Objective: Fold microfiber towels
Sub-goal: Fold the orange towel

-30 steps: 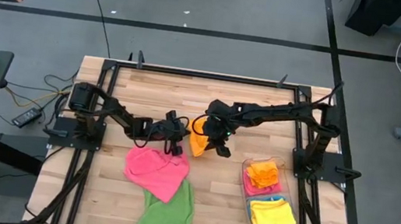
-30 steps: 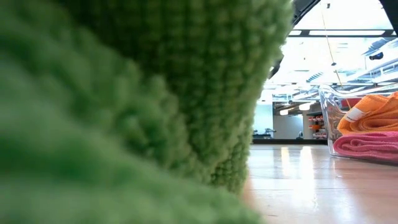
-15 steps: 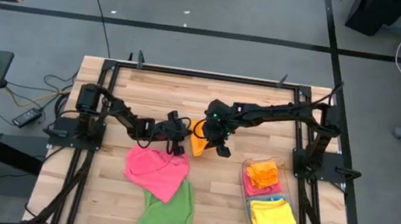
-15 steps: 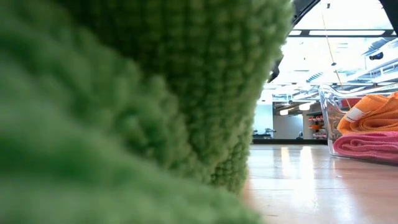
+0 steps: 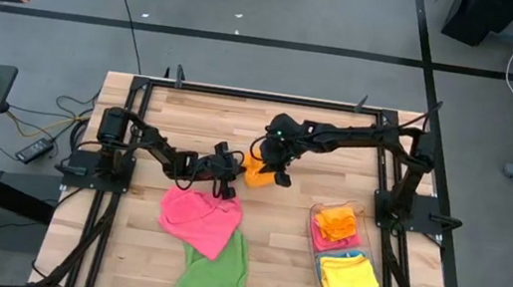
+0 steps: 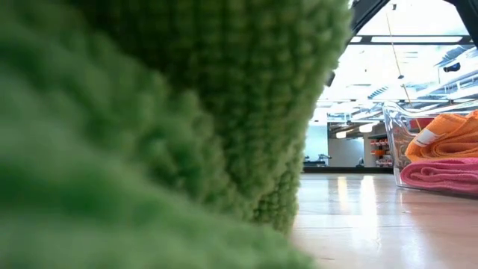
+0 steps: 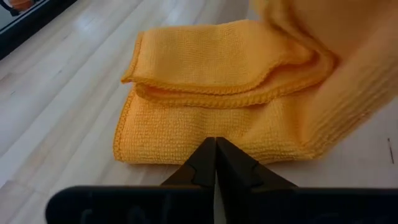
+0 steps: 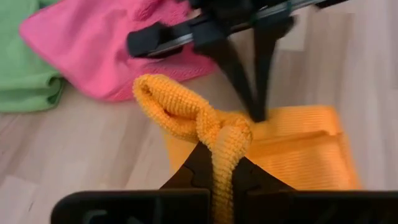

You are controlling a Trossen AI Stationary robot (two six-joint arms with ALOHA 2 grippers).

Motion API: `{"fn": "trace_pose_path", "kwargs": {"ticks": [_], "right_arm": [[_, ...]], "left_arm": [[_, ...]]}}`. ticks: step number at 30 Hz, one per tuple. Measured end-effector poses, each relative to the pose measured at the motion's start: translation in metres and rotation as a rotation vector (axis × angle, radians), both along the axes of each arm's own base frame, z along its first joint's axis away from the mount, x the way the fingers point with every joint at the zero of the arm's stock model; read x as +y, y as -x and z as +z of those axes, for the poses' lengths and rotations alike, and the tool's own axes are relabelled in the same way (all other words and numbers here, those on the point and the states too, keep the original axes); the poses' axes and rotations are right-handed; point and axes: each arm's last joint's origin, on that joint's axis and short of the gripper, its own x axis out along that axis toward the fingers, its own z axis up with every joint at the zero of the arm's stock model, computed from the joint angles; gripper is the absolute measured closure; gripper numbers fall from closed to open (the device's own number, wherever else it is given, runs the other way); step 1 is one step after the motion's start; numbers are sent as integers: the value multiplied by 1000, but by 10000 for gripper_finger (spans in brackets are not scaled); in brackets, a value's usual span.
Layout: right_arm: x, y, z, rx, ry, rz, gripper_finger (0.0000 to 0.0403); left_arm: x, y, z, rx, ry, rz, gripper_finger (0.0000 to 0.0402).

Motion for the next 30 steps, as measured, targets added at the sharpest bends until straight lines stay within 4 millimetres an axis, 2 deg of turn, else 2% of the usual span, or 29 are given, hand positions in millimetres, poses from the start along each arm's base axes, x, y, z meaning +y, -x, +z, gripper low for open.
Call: {"fn": "trace_pose_path", "kwargs": {"ticks": [2, 7, 12, 20, 24, 30], "right_arm": [[-5, 0, 1, -17, 3, -17, 391], [-14, -5, -18, 11, 17, -31, 391], [-27, -9, -25, 27, 2, -78, 391], [-38, -8, -27, 28, -14, -130, 384], [-36, -12, -35, 25, -4, -123, 359], [-35, -15, -37, 17, 3, -130, 282]], "left_arm": [[0, 0, 0, 0, 0, 0, 377], [0, 0, 0, 2, 0, 0, 388], [0, 0, -1, 4, 1, -1, 388], [0, 0, -1, 5, -2, -3, 379], [0, 0, -1, 8, -8, -8, 390], [-1, 1, -1, 11, 0, -4, 383]]}}
